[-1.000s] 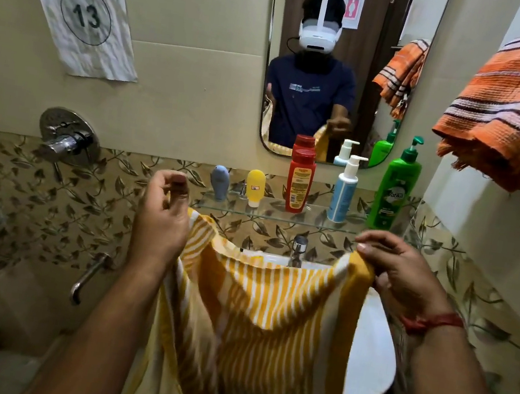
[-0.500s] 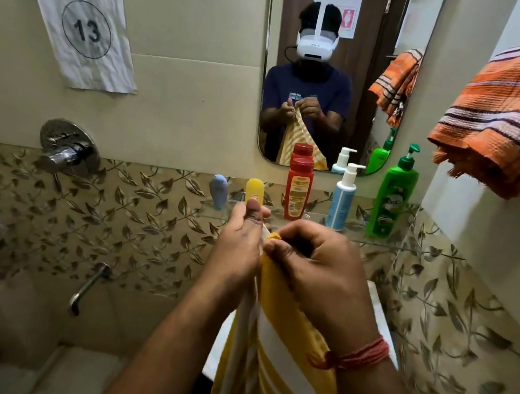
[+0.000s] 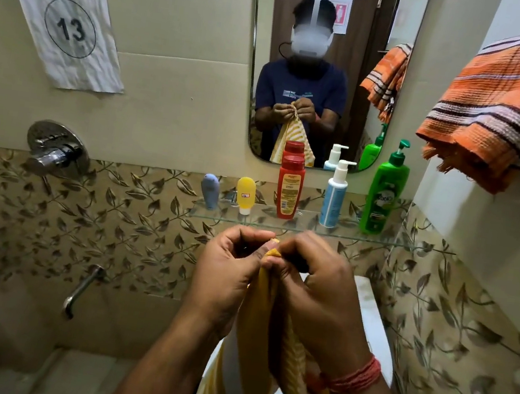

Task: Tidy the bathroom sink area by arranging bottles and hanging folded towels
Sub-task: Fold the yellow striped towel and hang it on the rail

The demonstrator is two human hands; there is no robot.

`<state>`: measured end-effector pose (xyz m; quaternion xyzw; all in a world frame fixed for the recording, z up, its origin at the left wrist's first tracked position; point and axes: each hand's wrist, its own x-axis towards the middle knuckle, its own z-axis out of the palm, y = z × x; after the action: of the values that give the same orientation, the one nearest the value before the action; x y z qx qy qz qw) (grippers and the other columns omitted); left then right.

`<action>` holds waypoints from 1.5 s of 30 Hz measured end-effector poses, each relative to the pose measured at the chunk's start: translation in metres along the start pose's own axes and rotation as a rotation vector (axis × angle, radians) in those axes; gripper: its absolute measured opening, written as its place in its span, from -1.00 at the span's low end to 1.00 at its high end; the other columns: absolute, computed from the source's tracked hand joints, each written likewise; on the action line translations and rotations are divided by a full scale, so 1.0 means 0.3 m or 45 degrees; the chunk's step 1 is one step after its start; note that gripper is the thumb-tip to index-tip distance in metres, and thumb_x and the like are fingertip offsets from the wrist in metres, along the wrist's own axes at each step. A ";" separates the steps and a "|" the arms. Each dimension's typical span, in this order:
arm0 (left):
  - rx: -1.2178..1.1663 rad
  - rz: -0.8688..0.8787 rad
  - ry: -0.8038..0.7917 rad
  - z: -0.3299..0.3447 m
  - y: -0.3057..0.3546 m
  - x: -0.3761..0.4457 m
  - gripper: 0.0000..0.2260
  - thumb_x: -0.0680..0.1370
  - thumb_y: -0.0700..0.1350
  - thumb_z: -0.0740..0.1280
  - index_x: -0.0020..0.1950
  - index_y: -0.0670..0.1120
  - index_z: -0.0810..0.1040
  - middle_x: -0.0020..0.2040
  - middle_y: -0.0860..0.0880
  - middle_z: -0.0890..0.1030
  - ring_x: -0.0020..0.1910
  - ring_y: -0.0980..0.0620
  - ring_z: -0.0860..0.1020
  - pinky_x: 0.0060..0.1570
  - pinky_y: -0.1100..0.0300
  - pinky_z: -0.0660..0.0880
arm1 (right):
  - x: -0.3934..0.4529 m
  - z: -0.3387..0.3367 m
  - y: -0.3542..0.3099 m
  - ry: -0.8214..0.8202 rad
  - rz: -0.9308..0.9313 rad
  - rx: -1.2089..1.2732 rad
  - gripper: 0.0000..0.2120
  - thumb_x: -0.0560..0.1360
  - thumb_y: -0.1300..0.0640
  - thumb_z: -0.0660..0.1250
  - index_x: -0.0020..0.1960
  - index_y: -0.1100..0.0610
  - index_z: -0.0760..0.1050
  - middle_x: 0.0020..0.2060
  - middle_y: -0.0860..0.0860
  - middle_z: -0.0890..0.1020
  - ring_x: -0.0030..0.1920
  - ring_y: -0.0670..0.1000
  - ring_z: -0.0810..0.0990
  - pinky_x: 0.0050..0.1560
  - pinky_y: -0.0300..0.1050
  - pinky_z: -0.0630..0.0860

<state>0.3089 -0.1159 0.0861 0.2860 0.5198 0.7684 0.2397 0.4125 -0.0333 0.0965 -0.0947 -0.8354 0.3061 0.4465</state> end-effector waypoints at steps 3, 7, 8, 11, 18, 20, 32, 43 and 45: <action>-0.067 -0.030 0.006 0.010 0.005 -0.004 -0.81 0.32 -0.18 0.47 -0.08 -0.14 0.67 -0.17 -0.11 0.71 -0.15 -0.04 0.68 -0.19 0.16 0.65 | -0.004 0.001 0.003 0.044 0.091 0.025 -0.86 0.47 0.17 0.46 -0.13 0.09 0.49 -0.27 -0.11 0.54 -0.20 -0.13 0.53 -0.25 -0.36 0.43; -0.157 -0.102 -0.004 0.006 0.006 -0.005 -0.89 0.36 -0.19 0.45 -0.14 -0.11 0.71 -0.13 -0.15 0.70 -0.15 -0.06 0.68 -0.23 0.14 0.64 | -0.001 -0.005 0.011 0.067 0.165 0.026 -0.75 0.46 0.13 0.48 -0.11 0.04 0.38 -0.30 -0.08 0.49 -0.26 -0.08 0.51 -0.31 -0.27 0.45; -0.195 -0.126 -0.012 0.003 0.007 -0.005 -0.90 0.37 -0.20 0.44 -0.15 -0.12 0.71 -0.13 -0.16 0.69 -0.15 -0.06 0.68 -0.23 0.12 0.64 | 0.000 -0.007 0.012 0.044 0.162 0.016 -0.74 0.46 0.14 0.47 -0.10 0.04 0.36 -0.30 -0.08 0.48 -0.26 -0.08 0.50 -0.31 -0.28 0.44; -0.269 -0.152 -0.045 -0.007 0.013 -0.009 -0.90 0.38 -0.22 0.42 -0.13 -0.18 0.68 -0.13 -0.18 0.65 -0.15 -0.06 0.65 -0.22 0.10 0.63 | 0.008 -0.013 0.016 -0.021 0.159 -0.041 -0.72 0.46 0.15 0.46 -0.06 0.03 0.33 -0.29 -0.08 0.49 -0.27 -0.09 0.50 -0.29 -0.25 0.45; -0.079 -0.121 -0.093 -0.020 0.024 -0.010 -0.90 0.43 -0.34 0.41 -0.10 -0.19 0.64 -0.11 -0.21 0.64 -0.10 -0.11 0.64 -0.15 0.09 0.62 | 0.009 -0.004 0.020 -0.055 0.116 -0.188 -0.69 0.47 0.17 0.42 0.02 0.04 0.28 -0.28 -0.05 0.48 -0.27 -0.07 0.52 -0.30 -0.14 0.50; -0.059 -0.161 -0.042 -0.015 0.028 -0.006 -0.85 0.50 -0.42 0.33 -0.14 -0.21 0.61 -0.16 -0.20 0.62 -0.17 -0.08 0.62 -0.22 0.13 0.60 | 0.003 0.008 0.025 -0.051 0.110 -0.187 -0.67 0.46 0.16 0.44 0.01 0.02 0.28 -0.28 -0.07 0.48 -0.27 -0.10 0.51 -0.30 -0.18 0.50; 0.016 0.010 0.359 -0.056 0.031 0.041 -0.83 0.59 -0.32 0.32 -0.03 -0.08 0.64 -0.19 -0.06 0.65 -0.17 -0.01 0.60 -0.14 0.09 0.57 | -0.054 0.000 0.130 -0.474 0.505 0.607 -0.91 0.57 0.13 0.35 -0.02 0.15 0.55 -0.21 0.01 0.64 -0.17 -0.02 0.62 -0.12 -0.03 0.55; 0.067 0.181 0.709 -0.131 0.063 0.110 -0.82 0.59 -0.28 0.36 -0.02 0.01 0.62 -0.08 -0.03 0.65 -0.16 0.08 0.62 -0.22 0.26 0.56 | -0.076 0.001 0.255 -0.886 0.323 -0.232 -0.76 0.55 0.23 0.26 0.13 -0.03 0.54 0.07 -0.03 0.65 0.07 -0.04 0.58 0.04 -0.17 0.49; 0.074 0.216 0.745 -0.135 0.071 0.106 -0.82 0.59 -0.27 0.36 -0.02 0.02 0.61 -0.07 -0.01 0.64 -0.13 0.10 0.62 -0.20 0.28 0.56 | -0.095 0.017 0.275 -0.935 0.357 -0.300 -0.73 0.55 0.25 0.22 0.17 0.01 0.53 0.12 -0.01 0.64 0.08 -0.02 0.57 0.01 -0.16 0.46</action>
<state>0.2566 -0.1289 0.1003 0.1019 0.5628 0.8203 0.0064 0.4155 0.0178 0.0258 -0.1424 -0.9476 0.2798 0.0586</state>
